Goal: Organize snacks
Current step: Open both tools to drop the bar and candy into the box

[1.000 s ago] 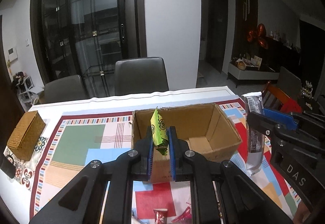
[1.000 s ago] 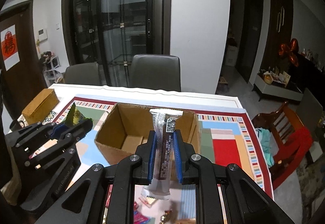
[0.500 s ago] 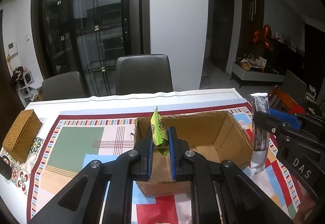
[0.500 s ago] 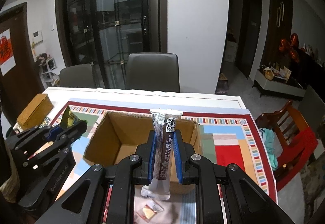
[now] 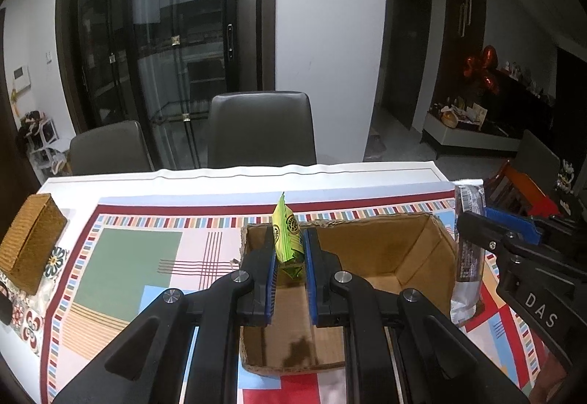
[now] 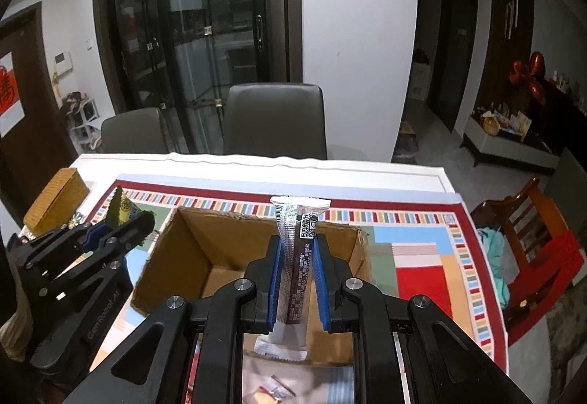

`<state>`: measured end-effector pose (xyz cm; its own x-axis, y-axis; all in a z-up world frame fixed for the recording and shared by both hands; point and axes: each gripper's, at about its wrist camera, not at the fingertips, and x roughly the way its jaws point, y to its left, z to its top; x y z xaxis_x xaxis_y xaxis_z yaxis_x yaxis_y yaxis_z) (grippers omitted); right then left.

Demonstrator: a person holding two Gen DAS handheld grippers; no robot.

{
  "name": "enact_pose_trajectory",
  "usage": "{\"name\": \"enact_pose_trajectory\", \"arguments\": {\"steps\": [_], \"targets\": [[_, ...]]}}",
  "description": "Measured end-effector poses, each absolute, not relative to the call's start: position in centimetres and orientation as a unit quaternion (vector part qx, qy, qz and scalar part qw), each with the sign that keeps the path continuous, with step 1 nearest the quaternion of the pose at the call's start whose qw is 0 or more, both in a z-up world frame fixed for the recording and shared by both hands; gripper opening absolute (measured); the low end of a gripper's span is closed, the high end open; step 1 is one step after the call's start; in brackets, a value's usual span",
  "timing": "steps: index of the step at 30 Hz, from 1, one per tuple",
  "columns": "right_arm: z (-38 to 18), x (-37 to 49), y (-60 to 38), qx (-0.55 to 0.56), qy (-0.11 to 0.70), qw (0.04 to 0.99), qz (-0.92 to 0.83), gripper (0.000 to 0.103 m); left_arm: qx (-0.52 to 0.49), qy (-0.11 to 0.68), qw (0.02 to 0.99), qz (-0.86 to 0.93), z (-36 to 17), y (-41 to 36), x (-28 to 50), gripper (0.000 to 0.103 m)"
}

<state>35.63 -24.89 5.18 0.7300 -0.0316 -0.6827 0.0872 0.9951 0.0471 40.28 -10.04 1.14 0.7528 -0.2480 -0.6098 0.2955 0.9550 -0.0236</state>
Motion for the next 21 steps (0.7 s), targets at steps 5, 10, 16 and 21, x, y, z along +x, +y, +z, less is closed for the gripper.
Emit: {"name": "enact_pose_trajectory", "arguments": {"steps": [5, 10, 16, 21], "targets": [[4.2, 36.5, -25.5, 0.044, 0.377, 0.925, -0.032, 0.019, 0.044, 0.326, 0.933, -0.144, 0.5, -10.3, 40.6, 0.019], [4.1, 36.5, -25.9, 0.043, 0.372, 0.925, -0.056, 0.060, 0.046, 0.322, 0.936, -0.137, 0.7, -10.3, 40.6, 0.052], [4.9, 35.8, -26.1, 0.036, 0.360, 0.930, -0.069, 0.065, 0.045, 0.318, 0.939, -0.123, 1.2, -10.0, 40.2, 0.066], [5.5, 35.0, -26.0, 0.030, 0.353, 0.932, -0.071, 0.065, 0.043, 0.308, 0.943, -0.119, 2.1, -9.6, 39.3, 0.071]]}}
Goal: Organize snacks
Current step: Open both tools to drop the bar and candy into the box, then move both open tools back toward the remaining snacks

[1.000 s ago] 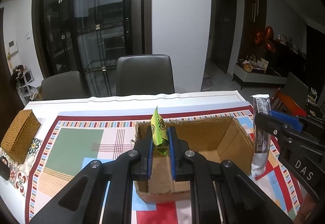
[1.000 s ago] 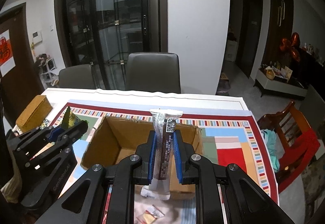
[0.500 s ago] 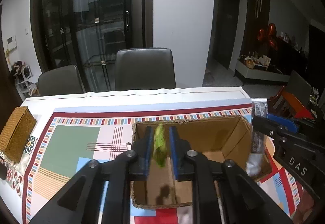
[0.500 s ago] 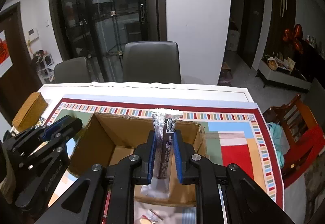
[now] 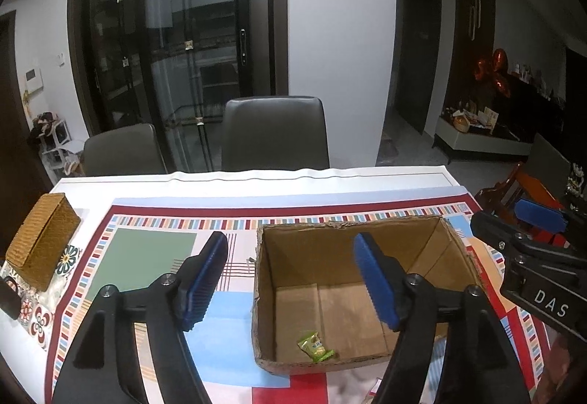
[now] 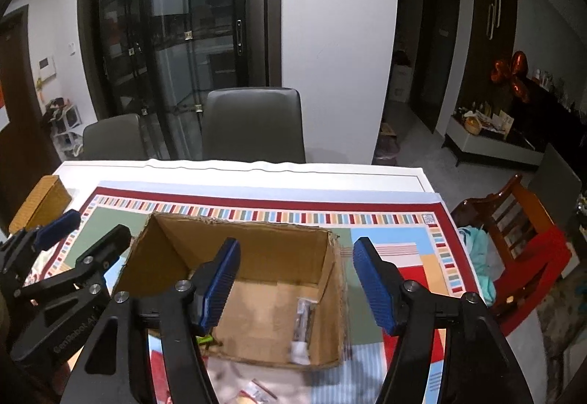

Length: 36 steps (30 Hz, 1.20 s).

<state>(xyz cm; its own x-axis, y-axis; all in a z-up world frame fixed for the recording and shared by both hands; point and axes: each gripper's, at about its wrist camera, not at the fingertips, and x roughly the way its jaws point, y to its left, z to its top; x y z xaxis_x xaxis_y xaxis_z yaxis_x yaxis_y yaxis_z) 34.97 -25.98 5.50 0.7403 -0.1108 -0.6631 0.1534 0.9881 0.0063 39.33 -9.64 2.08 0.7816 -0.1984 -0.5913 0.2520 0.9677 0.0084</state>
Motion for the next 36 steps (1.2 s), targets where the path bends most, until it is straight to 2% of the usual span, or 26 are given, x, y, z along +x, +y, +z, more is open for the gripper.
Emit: {"name": "enact_pose_trajectory", "arguments": {"steps": [18, 36], "targets": [[8.3, 29.8, -25.8, 0.032, 0.324, 0.943, -0.072, 0.065, 0.040, 0.281, 0.951, -0.122, 4.7, -8.2, 33.7, 0.071], [8.2, 25.2, -25.7, 0.040, 0.314, 0.945, -0.083, 0.065, 0.044, 0.263, 0.956, -0.126, 5.2, -7.7, 28.8, 0.071]]}}
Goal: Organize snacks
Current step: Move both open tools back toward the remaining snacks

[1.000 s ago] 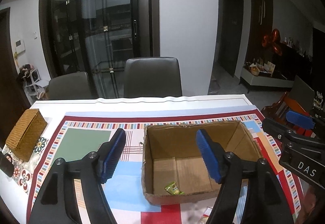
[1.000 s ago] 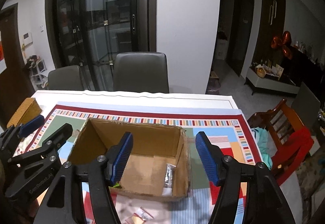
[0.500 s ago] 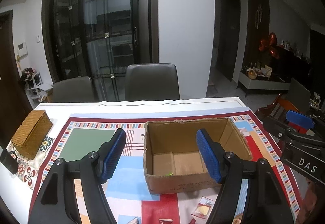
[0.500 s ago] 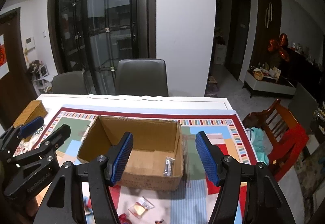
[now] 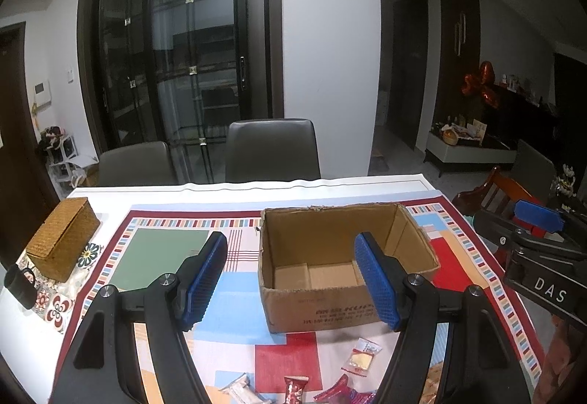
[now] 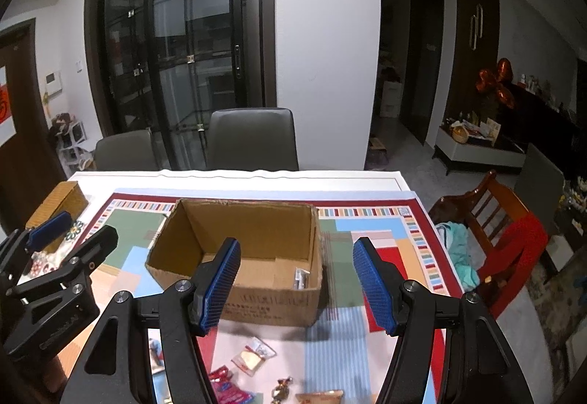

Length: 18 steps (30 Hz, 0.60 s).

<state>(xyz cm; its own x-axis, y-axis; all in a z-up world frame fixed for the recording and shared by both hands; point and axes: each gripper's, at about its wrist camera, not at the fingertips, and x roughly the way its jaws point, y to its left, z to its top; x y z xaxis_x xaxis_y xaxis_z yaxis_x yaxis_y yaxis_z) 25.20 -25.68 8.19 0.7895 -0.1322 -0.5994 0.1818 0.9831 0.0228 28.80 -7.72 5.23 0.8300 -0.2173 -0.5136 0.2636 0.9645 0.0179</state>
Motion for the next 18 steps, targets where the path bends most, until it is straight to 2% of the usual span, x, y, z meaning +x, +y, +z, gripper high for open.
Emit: {"name": "enact_pose_trajectory", "arguments": {"steps": [18], "targets": [[6.0, 20.7, -25.6, 0.038, 0.314, 0.942, -0.109, 0.065, 0.055, 0.264, 0.953, -0.136, 3.3, -7.5, 25.1, 0.071]]}}
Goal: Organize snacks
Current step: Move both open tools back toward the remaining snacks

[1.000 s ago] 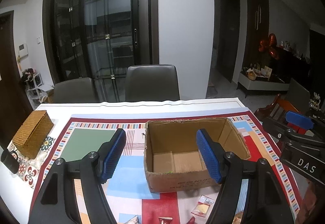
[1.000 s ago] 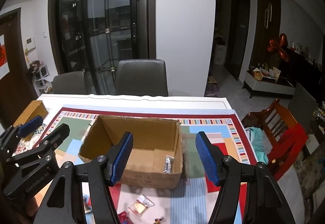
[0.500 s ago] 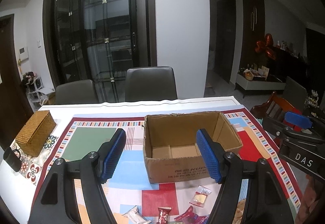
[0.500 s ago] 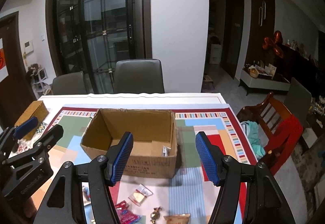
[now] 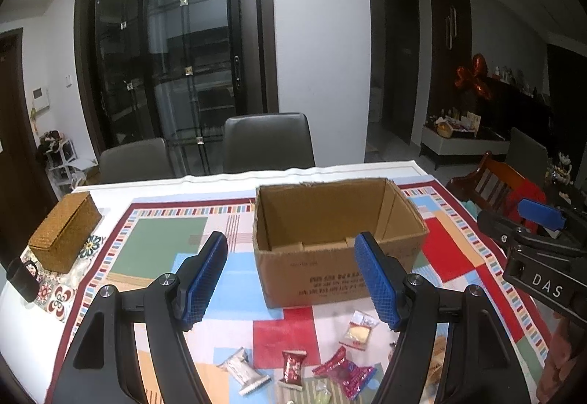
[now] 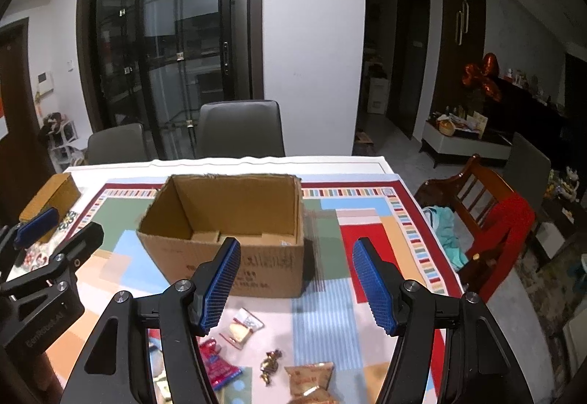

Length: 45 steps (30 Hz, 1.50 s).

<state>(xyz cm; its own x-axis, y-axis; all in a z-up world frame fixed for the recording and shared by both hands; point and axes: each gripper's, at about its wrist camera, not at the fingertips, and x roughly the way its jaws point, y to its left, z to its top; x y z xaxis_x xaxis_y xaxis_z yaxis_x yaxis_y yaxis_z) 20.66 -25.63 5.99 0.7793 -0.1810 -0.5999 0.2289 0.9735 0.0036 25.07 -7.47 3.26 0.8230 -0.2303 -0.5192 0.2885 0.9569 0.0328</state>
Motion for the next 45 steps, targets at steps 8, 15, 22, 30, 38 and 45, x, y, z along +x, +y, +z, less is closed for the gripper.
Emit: {"name": "enact_pose_trajectory", "arguments": {"steps": [8, 15, 22, 30, 38, 45], "targets": [[4.6, 19.2, -26.2, 0.046, 0.322, 0.938, -0.120, 0.065, 0.062, 0.271, 0.950, -0.143, 1.7, -7.8, 23.0, 0.071], [3.5, 17.8, -26.3, 0.043, 0.325, 0.936, -0.131, 0.074, 0.072, 0.277, 0.947, -0.147, 0.1, -8.2, 21.6, 0.075], [2.3, 16.9, -26.7, 0.051, 0.336, 0.931, -0.134, 0.074, 0.076, 0.280, 0.945, -0.150, -1.2, -8.2, 20.8, 0.078], [0.8, 15.9, -26.5, 0.053, 0.346, 0.927, -0.135, 0.074, 0.076, 0.295, 0.939, -0.159, -3.1, -8.1, 20.4, 0.081], [-1.1, 15.3, -26.3, 0.052, 0.361, 0.921, -0.138, 0.074, 0.082, 0.307, 0.934, -0.166, -5.2, -7.9, 19.8, 0.081], [-2.7, 14.9, -26.1, 0.053, 0.376, 0.914, -0.141, 0.074, 0.087, 0.322, 0.928, -0.167, -7.1, -7.8, 19.3, 0.081]]}}
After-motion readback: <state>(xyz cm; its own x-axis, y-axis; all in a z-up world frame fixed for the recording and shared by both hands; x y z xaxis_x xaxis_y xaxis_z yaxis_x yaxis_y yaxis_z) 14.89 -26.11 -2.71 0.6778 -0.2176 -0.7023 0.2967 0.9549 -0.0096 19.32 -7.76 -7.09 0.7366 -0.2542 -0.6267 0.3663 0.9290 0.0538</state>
